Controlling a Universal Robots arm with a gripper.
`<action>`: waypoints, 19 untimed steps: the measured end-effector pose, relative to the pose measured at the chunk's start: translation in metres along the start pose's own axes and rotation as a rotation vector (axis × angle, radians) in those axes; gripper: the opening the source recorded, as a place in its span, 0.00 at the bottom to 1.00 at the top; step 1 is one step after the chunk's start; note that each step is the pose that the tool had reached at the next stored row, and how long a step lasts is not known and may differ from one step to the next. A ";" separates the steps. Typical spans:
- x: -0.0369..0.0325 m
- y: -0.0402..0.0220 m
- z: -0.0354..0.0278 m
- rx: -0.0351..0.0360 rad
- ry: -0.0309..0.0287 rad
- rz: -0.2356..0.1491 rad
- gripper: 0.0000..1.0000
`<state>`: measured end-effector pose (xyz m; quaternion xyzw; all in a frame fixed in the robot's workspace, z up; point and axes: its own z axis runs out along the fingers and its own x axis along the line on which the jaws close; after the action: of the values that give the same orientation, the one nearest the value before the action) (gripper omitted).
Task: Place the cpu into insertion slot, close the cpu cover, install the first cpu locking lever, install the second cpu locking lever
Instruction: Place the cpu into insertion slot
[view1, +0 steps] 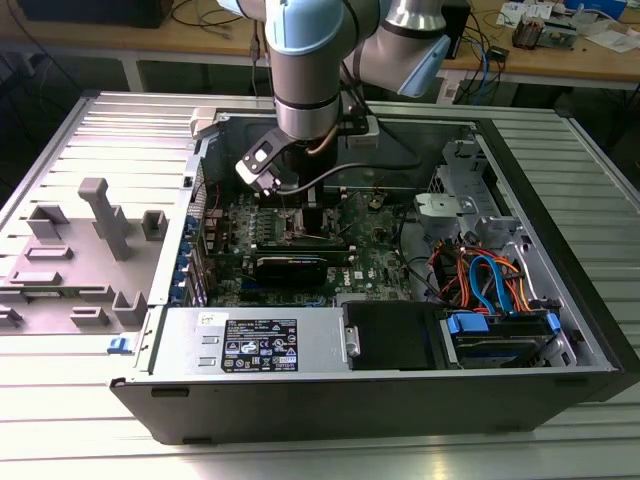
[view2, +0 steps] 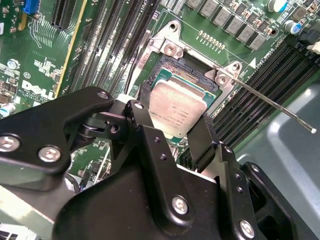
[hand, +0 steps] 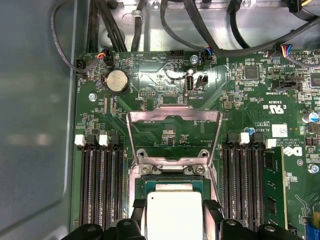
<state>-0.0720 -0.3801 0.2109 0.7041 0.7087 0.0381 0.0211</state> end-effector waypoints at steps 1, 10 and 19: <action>0.0000 0.0000 0.0006 0.0000 0.0000 0.000 0.54; -0.0001 -0.0009 0.0075 0.0001 -0.0005 0.000 0.54; -0.0001 -0.0023 0.0106 0.0001 -0.0001 -0.003 0.54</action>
<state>-0.0734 -0.3800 0.2001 0.7029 0.7099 0.0380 0.0212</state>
